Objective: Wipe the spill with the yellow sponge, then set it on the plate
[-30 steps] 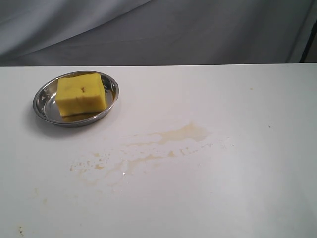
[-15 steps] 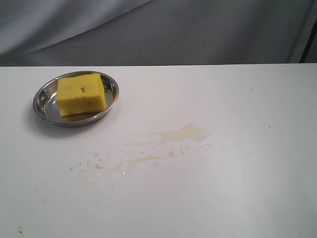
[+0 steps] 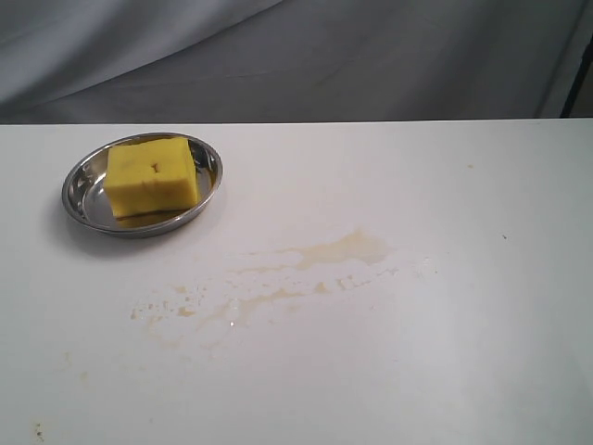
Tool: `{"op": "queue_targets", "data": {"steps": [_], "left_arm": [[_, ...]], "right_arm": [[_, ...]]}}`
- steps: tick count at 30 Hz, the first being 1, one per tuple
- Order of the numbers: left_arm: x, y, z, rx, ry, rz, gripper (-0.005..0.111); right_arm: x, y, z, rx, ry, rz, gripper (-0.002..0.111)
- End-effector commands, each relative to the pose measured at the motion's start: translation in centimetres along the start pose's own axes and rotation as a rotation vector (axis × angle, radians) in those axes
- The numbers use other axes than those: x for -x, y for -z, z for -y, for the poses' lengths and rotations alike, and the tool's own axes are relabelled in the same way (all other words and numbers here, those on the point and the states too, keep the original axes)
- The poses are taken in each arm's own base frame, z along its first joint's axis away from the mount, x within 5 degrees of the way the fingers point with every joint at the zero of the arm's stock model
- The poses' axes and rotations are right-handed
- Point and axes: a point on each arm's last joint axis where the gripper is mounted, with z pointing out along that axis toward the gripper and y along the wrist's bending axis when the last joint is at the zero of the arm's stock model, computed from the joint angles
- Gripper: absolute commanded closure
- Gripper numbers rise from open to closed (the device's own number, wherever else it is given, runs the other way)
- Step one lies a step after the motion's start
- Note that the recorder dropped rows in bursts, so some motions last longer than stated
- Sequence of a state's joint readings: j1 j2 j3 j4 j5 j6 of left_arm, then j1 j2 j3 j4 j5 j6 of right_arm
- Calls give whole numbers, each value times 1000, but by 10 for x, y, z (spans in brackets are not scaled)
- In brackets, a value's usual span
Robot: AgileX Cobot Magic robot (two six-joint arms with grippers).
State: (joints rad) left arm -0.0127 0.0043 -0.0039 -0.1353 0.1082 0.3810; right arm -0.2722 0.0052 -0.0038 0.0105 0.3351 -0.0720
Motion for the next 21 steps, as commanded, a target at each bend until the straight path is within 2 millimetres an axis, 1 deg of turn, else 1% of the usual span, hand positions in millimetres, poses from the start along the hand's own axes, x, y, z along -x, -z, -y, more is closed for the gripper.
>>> {"op": "queue_targets", "data": {"steps": [1, 9, 15, 21], "left_arm": [[0, 0, 0, -1, 7, 8, 107], [0, 0, 0, -1, 7, 8, 107], [0, 0, 0, -1, 7, 8, 107], [0, 0, 0, -1, 7, 8, 107]], "right_arm": [[-2, 0, 0, -5, -3, -8, 108], [-2, 0, 0, 0, -11, -8, 108], [-2, 0, -5, 94, 24, -2, 108], [-2, 0, -7, 125, 43, 0, 108]]}}
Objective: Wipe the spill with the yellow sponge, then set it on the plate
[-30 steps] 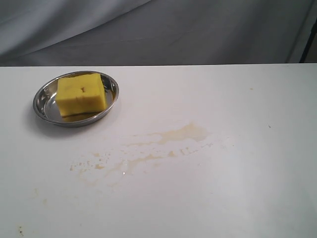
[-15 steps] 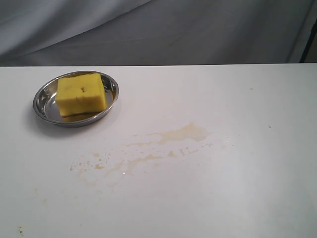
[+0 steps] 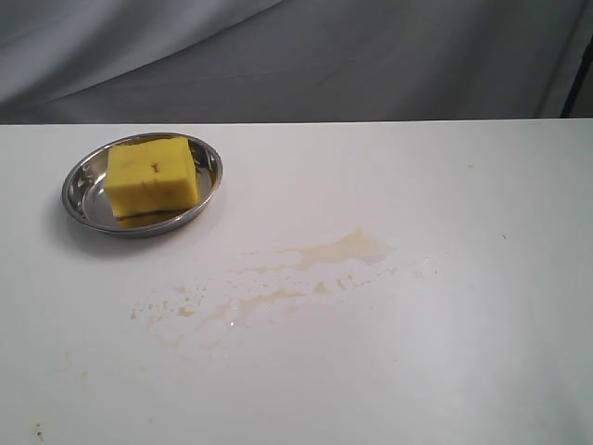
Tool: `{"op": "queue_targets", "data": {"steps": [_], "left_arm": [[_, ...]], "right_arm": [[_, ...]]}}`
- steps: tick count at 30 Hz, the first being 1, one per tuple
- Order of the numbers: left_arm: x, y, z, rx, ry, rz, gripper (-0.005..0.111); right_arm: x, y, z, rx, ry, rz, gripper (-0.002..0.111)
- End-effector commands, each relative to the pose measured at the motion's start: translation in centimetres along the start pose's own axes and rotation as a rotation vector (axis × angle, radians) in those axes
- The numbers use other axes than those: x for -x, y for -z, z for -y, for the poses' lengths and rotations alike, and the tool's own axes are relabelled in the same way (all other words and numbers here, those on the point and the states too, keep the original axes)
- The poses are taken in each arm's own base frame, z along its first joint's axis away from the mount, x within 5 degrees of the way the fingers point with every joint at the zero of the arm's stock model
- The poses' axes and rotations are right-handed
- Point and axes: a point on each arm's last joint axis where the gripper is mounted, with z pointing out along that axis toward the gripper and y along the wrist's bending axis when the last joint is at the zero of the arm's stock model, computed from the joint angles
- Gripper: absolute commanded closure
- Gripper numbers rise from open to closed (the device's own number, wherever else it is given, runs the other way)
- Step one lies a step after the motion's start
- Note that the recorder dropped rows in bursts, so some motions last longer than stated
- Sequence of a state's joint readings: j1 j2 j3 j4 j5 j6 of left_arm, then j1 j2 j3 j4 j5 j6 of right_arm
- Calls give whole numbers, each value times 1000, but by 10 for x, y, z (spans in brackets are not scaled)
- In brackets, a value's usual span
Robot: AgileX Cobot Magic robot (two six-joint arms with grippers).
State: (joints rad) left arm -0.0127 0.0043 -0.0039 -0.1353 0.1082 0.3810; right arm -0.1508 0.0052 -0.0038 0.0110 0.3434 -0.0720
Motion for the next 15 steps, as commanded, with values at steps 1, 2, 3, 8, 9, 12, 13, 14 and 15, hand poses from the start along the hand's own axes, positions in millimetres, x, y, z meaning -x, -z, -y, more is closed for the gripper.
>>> {"op": "queue_targets", "data": {"steps": [1, 2, 3, 8, 9, 12, 13, 14, 15], "left_arm": [[0, 0, 0, -1, 7, 8, 107], [0, 0, 0, -1, 7, 8, 107], [0, 0, 0, -1, 7, 8, 107], [0, 0, 0, -1, 7, 8, 107], [0, 0, 0, -1, 7, 8, 107], [0, 0, 0, -1, 7, 8, 107], [0, 0, 0, -1, 7, 8, 107], [0, 0, 0, -1, 7, 8, 107], [0, 0, 0, -1, 7, 8, 107]], "right_arm": [[-1, 0, 0, 7, 13, 1, 108], [-1, 0, 0, 7, 13, 1, 108], [-1, 0, 0, 7, 13, 1, 108], [-1, 0, 0, 7, 13, 1, 108], [-1, 0, 0, 7, 13, 1, 108], [-1, 0, -1, 11, 7, 1, 108], [-1, 0, -1, 11, 7, 1, 108], [-1, 0, -1, 11, 7, 1, 108], [-1, 0, -1, 11, 7, 1, 108]]}}
